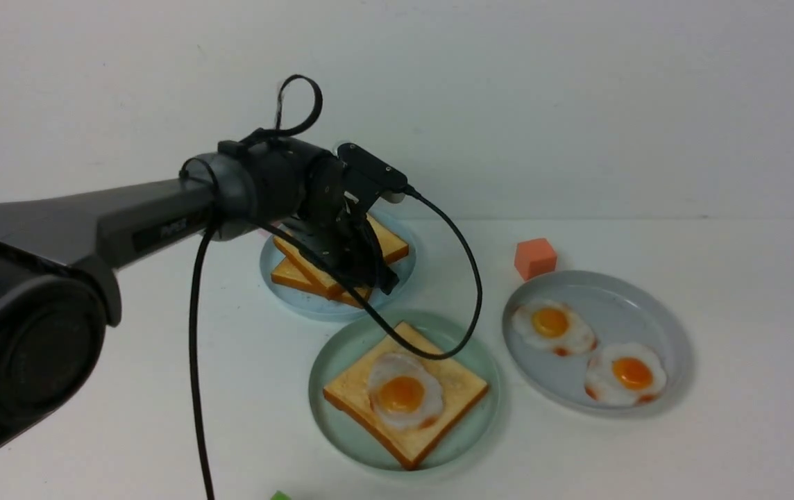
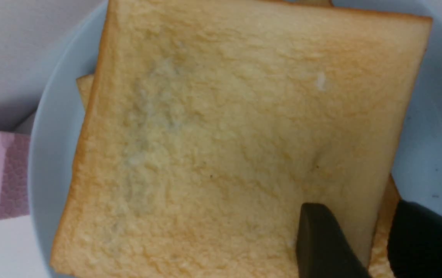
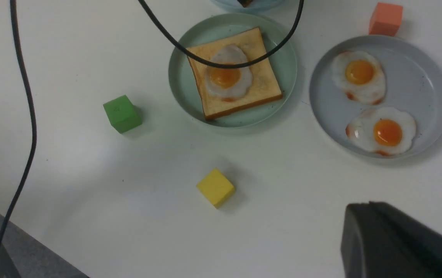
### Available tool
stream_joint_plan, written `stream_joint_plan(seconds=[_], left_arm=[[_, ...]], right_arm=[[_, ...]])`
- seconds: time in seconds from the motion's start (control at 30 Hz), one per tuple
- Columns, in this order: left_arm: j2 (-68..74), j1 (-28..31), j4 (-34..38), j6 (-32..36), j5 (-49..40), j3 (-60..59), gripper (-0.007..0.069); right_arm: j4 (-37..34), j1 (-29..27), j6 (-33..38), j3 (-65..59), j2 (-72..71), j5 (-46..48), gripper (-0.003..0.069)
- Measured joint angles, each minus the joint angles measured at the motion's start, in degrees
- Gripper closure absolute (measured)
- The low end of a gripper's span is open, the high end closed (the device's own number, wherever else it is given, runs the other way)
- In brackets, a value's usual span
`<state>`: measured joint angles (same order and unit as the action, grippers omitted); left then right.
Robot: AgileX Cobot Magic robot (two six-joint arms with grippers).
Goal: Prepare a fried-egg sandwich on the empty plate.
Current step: Use the left arm to grab a slice of bread, then use the left arm to place a slice of bread on the fried egg in the middle
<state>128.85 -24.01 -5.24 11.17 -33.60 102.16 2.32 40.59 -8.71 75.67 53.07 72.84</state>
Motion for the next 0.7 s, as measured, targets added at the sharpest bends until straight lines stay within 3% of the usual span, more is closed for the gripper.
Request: stream_joint_plan(seconds=[0.17, 0.23, 0.53, 0.7], left_arm=[[0.34, 0.0, -0.86, -0.42, 0.3, 0.29, 0.0584], [0.07, 0.0, -0.92, -0.06, 0.06, 0.49, 0.0617], [-15.07, -0.28, 3.53, -2.42, -8.78, -1.23, 0.0619], [-26.39, -6.85, 2.77, -6.68, -10.23, -10.86, 0.0619]], right_arm=[[-0.86, 0.0, -0.07, 0.0, 0.0, 0.0, 0.0634], [-1.28, 0.0, -0.07, 0.0, 0.0, 0.0, 0.0634], [0.23, 0.0, -0.02, 0.0, -0.05, 0.0, 0.0622], [1.96, 0.0, -0.02, -0.04, -1.82, 0.0, 0.0613]])
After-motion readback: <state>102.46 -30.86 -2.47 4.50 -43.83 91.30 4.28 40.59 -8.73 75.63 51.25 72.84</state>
